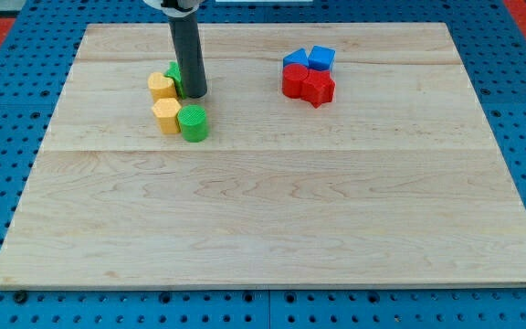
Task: Point your arm towards blue cube
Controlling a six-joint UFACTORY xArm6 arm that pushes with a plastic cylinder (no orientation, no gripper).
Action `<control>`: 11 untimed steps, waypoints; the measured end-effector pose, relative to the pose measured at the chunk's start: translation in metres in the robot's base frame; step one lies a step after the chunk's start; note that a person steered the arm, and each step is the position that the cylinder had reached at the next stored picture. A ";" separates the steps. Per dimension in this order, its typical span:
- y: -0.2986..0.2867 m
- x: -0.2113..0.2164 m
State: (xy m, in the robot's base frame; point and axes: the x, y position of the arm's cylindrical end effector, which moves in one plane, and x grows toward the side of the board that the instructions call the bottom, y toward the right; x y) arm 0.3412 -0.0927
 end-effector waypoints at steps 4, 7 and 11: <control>-0.011 0.060; 0.125 0.053; 0.162 -0.066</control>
